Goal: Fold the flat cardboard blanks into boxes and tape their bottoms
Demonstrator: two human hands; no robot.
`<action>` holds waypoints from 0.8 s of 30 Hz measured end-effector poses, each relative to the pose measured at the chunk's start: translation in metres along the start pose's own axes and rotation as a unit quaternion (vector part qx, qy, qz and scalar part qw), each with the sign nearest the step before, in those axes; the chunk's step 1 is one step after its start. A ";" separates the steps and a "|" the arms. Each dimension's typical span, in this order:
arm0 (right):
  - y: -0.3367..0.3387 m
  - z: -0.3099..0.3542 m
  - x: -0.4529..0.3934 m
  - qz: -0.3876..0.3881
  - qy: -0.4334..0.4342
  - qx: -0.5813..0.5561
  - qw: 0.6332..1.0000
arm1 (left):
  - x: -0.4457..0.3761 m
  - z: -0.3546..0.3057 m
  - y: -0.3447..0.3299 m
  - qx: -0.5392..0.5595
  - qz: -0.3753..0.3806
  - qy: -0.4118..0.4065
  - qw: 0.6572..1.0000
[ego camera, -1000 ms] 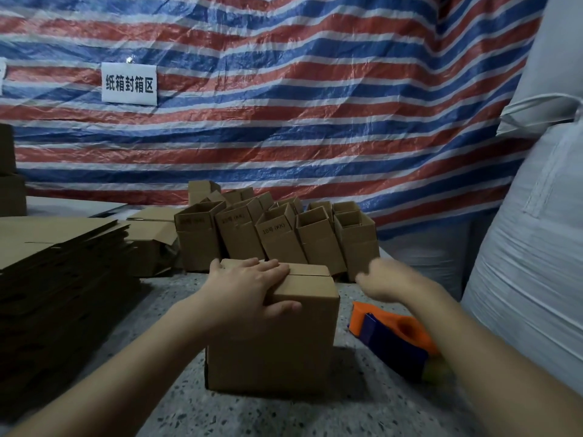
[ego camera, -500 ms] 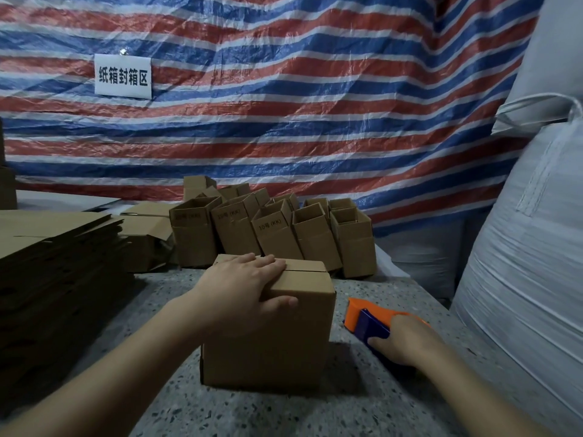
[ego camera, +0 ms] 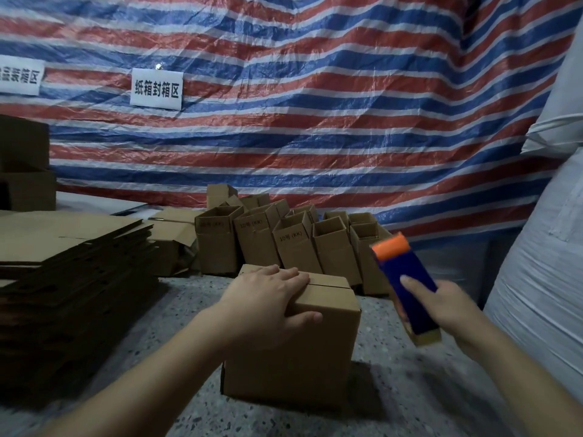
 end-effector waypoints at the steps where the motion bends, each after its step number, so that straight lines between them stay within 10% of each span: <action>1: 0.001 0.020 0.003 0.018 0.018 -0.081 0.996 | 0.000 0.000 0.000 0.000 0.003 -0.002 1.000; 8: -0.028 0.122 0.008 0.206 0.092 -0.277 0.934 | 0.000 0.001 -0.001 0.018 0.013 0.002 1.000; 19: -0.060 0.121 -0.009 0.240 -0.015 -0.178 0.954 | 0.003 0.002 0.006 0.119 0.020 0.031 0.992; 24: -0.065 0.122 -0.015 0.252 -0.023 -0.148 0.956 | -0.007 0.024 0.026 0.418 0.003 0.126 0.900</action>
Point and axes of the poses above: each hand's wrist, its own x-axis away from the middle knuckle, its own y-axis out of the back of the hand, z = x × y, the point moved 7 cm from there along -x, towards the middle knuckle, and after that the axes turned 4 degrees about -x, right-handed, at the moved point
